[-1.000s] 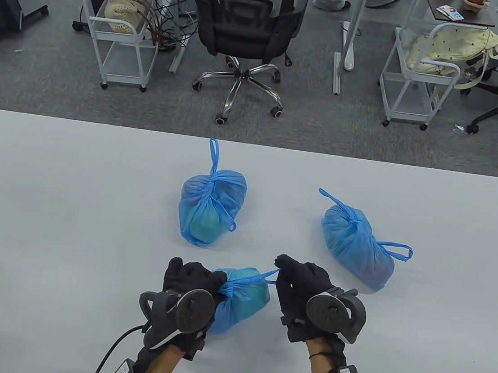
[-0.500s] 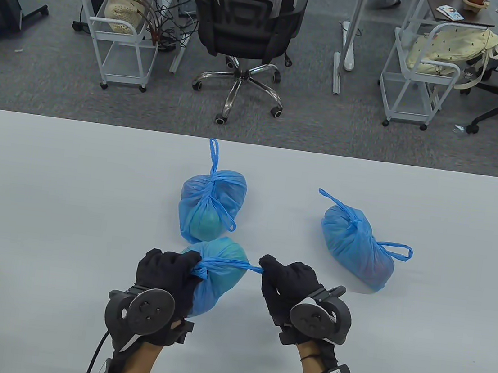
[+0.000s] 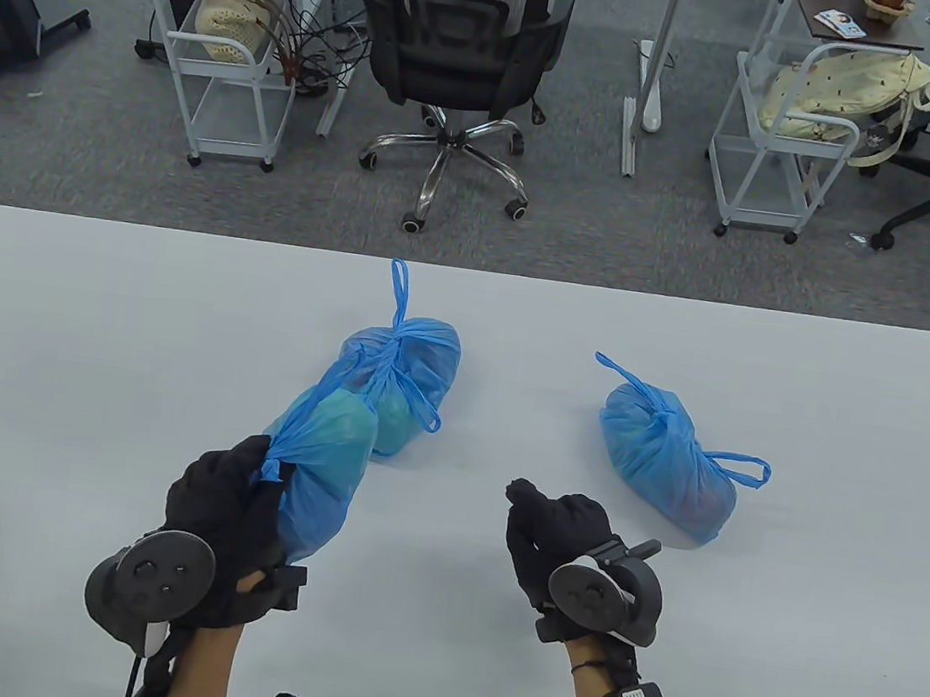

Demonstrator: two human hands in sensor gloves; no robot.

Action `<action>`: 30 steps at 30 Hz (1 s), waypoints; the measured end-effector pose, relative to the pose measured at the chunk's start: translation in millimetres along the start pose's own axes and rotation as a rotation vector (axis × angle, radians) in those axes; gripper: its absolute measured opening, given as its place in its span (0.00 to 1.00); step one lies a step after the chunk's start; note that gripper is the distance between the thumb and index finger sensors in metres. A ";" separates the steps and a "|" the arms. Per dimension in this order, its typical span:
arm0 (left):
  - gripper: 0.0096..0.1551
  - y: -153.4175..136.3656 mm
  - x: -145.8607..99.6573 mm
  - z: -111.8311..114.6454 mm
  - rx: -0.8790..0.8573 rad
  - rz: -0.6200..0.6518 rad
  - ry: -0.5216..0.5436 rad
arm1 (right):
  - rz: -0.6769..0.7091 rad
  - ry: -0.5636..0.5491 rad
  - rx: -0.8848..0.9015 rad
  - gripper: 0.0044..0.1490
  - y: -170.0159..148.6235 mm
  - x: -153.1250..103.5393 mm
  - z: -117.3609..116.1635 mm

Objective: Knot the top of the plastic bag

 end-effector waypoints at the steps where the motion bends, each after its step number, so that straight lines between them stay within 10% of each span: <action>1: 0.21 -2.7 0.5 -2.0 -0.010 -0.016 0.007 | 0.005 0.003 -0.002 0.25 1.0 0.3 -0.2; 20: 0.21 -71.3 3.7 16.8 -0.117 -0.341 0.028 | -0.003 0.012 0.000 0.25 1.2 -0.1 0.4; 30: 0.21 -110.7 39.5 21.2 0.211 -0.429 -0.030 | -0.021 0.044 -0.018 0.25 -6.9 -2.5 -9.4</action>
Point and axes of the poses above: the tracker on the back of each hand, its own y axis roughly to the thumb side, its own x axis roughly from the wrist to the fingertips, z = x × y, the point moved 2 cm from there along x, roughly from the wrist to the fingertips, and after that the axes turned 4 degrees about z, right-handed, at the moved point
